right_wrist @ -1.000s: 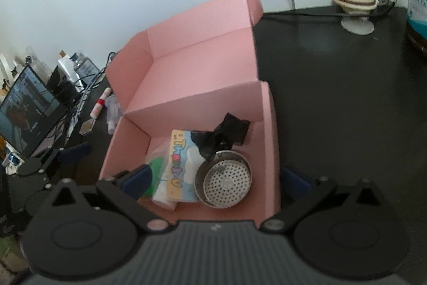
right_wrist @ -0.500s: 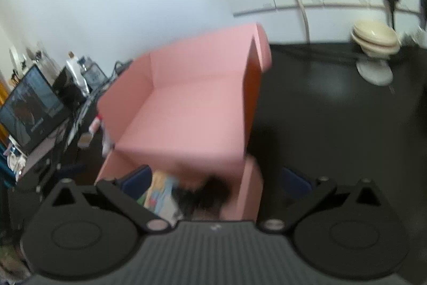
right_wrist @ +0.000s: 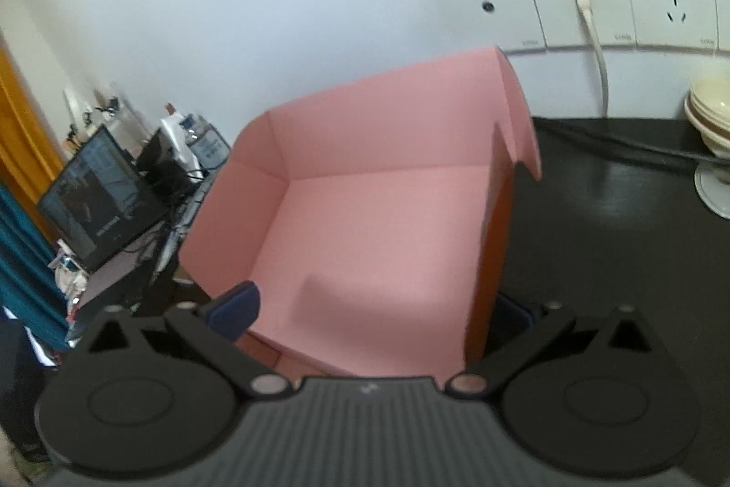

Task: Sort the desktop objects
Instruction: 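Push the pink box lid down over the box with the right gripper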

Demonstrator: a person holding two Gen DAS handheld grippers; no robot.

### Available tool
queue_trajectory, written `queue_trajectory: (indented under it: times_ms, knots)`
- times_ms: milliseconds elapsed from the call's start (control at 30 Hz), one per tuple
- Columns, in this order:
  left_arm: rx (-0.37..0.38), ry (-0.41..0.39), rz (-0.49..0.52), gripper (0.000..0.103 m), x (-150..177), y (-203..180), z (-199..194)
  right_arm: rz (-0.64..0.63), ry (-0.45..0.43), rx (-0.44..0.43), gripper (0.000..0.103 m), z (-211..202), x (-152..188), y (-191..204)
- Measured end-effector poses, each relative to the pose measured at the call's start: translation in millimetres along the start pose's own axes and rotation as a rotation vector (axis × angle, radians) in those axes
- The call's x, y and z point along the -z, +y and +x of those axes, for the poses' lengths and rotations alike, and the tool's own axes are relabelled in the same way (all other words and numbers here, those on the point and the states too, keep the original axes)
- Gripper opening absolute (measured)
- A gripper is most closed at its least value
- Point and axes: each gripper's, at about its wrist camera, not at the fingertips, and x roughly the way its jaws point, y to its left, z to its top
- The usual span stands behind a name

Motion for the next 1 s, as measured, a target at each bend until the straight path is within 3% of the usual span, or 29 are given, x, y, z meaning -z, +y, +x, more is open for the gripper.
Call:
queue_trajectory:
  times_ms: [333,600,767,1000]
  knots:
    - [0.016,-0.013,-0.015,0.103,4.2,2.1,-1.0,-0.083,-0.044,-0.036,0.102,-35.7,10.0,23.7]
    - [0.006,-0.063,0.051,0.103,2.7,-5.7,-15.2,-0.190,-0.054,0.051,0.102,-48.5,34.2,45.2]
    - [0.103,-0.194,0.089,0.103,-12.5,-16.5,-38.4,-0.220,-0.078,0.075,0.102,-51.3,38.9,48.7]
    - [0.245,-0.270,0.114,0.103,-30.0,-32.8,-54.6,-0.244,-0.099,0.129,0.102,-58.1,44.7,55.8]
